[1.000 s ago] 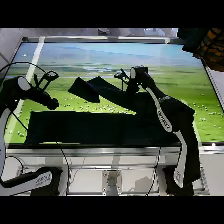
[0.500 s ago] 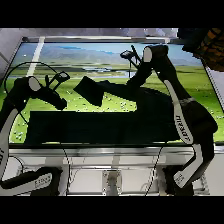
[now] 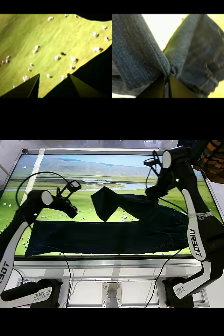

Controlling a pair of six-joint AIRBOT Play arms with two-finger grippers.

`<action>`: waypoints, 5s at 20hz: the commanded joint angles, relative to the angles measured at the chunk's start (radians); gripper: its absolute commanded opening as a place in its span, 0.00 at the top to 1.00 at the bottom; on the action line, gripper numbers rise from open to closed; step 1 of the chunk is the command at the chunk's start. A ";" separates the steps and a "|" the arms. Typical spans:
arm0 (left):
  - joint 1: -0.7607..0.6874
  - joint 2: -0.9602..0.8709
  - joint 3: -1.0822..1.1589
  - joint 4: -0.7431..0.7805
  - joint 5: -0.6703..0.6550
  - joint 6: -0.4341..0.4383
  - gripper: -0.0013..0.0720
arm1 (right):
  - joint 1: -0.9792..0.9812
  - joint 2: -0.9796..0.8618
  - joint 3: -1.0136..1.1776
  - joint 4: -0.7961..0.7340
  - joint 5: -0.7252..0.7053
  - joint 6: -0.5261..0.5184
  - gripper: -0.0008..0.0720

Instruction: Fold the clothes and pants, and hang the long-sleeved shirts on hangers.

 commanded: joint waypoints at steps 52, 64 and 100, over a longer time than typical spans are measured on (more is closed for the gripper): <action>0.202 -0.143 0.286 0.785 -0.201 -0.254 0.49 | -0.053 0.000 -0.095 0.227 -0.092 0.011 0.90; 0.282 -0.159 0.161 0.732 -0.273 -0.300 0.49 | 0.053 -0.075 -0.095 0.425 -0.487 -0.102 0.64; 0.293 -0.049 0.161 0.184 -0.556 -0.119 0.49 | 0.423 -0.142 -0.023 0.408 -0.113 -0.188 0.97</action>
